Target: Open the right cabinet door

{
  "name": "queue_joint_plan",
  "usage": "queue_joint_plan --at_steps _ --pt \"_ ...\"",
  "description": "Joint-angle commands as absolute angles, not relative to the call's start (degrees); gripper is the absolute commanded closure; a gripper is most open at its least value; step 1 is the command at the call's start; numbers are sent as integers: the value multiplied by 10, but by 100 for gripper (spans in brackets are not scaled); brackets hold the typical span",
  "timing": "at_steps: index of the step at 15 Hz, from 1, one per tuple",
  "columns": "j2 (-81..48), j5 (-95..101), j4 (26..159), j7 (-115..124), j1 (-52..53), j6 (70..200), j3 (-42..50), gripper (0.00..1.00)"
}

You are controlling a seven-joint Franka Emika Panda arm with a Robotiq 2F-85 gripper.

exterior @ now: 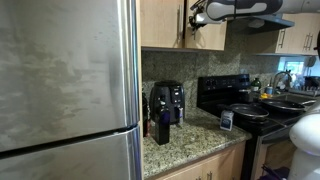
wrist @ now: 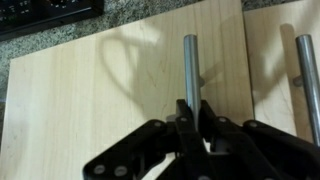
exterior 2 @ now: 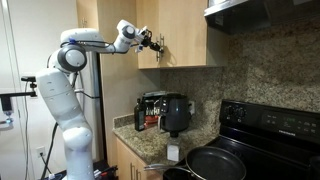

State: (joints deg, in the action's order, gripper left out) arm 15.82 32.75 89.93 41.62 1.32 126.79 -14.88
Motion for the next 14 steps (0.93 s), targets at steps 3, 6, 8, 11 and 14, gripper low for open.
queue_joint_plan --at_steps 3,6,8,11,14 --pt "254 332 967 401 -22 1216 -119 96" --pt "280 322 989 399 -27 1211 -117 96" --pt "298 315 1004 396 -30 1206 -115 96" --pt "327 303 1026 391 -33 1195 -111 96" --pt "355 279 1041 383 -33 1165 -102 96"
